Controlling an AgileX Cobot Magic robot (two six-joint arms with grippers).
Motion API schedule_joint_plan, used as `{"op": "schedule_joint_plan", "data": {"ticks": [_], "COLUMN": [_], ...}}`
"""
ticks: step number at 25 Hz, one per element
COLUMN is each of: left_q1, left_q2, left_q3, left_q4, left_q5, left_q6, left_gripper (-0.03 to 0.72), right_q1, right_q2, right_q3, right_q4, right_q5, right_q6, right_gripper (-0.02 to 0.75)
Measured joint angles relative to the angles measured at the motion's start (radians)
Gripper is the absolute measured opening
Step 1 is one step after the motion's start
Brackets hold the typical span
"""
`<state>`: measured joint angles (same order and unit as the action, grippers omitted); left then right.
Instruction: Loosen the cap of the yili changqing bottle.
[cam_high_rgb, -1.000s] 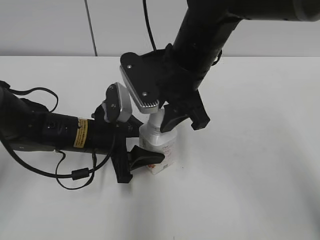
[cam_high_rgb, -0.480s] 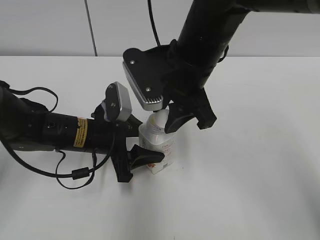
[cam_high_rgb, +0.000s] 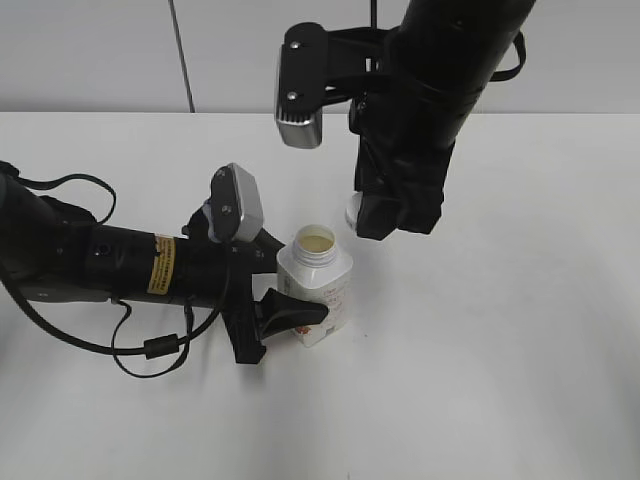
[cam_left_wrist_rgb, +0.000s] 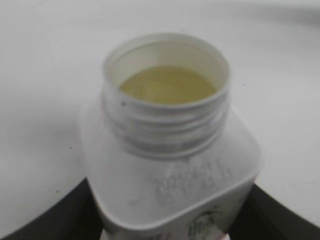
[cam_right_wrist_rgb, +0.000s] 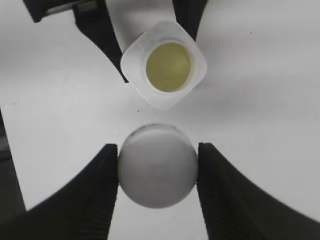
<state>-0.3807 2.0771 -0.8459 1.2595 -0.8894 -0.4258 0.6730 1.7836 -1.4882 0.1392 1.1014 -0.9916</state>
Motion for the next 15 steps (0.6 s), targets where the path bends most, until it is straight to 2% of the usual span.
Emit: {"op": "schedule_joint_plan", "data": {"ticks": [8,12,15], "left_q1": [0.000,0.000,0.000], "left_q2": [0.000,0.000,0.000], "left_q3": [0.000,0.000,0.000], "left_q4": [-0.065,-0.106,-0.125], "left_q5": [0.003,0.003,0.003], "left_q6": [0.003,0.019,0.027], "left_gripper": [0.424,0.424,0.424], "right_q1": [-0.020,-0.101,-0.187], "right_q2": [0.000,0.000,0.000], "right_q3": [0.000,0.008,0.032], "right_q4": [-0.079,-0.083,-0.088], "right_q5": [-0.022,-0.054,-0.069], "right_q6": [0.595,0.781,0.843], "right_gripper": [0.384,0.384,0.384]}}
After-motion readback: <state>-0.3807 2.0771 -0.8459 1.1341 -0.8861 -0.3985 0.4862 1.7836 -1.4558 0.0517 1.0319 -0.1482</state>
